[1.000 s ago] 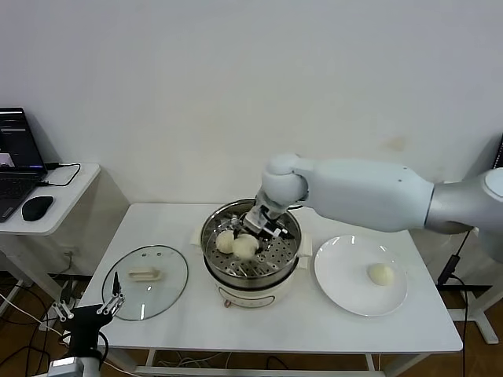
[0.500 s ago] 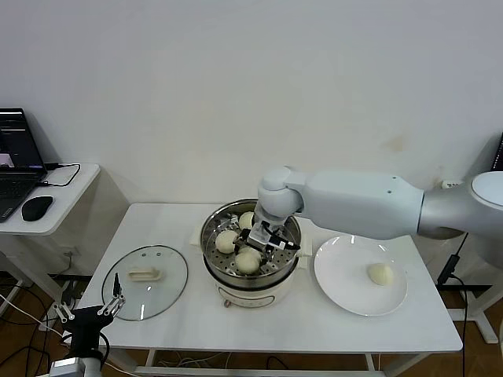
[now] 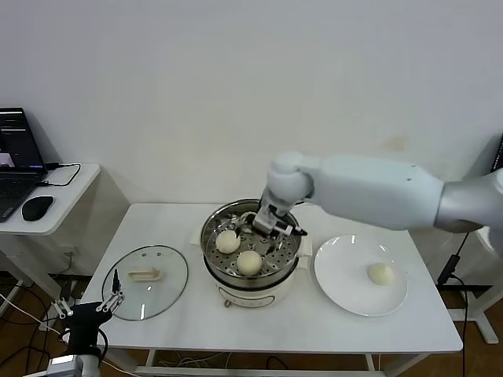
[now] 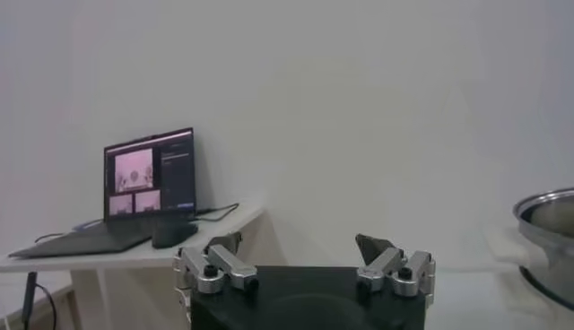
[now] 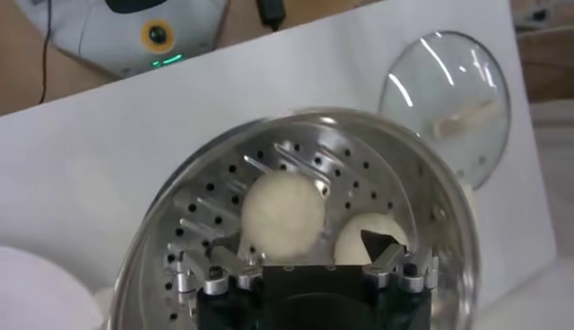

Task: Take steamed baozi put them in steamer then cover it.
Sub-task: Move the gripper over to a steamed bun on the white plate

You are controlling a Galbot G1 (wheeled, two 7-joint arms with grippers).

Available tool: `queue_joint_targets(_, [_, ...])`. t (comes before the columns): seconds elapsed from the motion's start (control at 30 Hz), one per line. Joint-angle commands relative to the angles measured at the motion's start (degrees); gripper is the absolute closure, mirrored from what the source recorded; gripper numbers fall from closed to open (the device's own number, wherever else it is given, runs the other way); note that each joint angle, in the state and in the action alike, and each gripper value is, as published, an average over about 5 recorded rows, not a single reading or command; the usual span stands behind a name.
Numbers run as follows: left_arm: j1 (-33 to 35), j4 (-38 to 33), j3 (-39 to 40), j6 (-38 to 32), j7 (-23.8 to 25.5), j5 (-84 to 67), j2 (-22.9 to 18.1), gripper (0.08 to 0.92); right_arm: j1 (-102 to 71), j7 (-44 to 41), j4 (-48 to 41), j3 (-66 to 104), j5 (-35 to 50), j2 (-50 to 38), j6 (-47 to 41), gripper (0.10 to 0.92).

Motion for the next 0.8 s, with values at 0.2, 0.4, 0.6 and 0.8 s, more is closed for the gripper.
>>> queue_joint_targets(0.2, [-0.5, -0.3, 0.9, 0.2, 0.3, 0.0, 2.0, 0.177, -2.2, -3.1, 5.1, 8.2, 1.7, -27.4, -18.7, 0.203])
queue_joint_targets(0.4, [-0.7, -0.2, 1.8, 0.3, 0.4, 0.0, 3.0, 0.177, -13.3, -4.6, 2.8, 14.8, -5.8, -35.5, -14.0, 0.203])
queue_joint_targets(0.6, [-0.5, 0.2, 2.4, 0.4, 0.5, 0.1, 3.3, 0.177, -30.1, -3.7, -0.9, 27.4, -11.2, -38.4, -12.5, 0.203])
queue_joint_targets(0.8, [-0.2, 0.7, 2.5, 0.4, 0.5, 0.3, 3.3, 0.177, -40.1, -2.9, -3.7, 33.8, -14.7, -37.4, -12.1, 0.203])
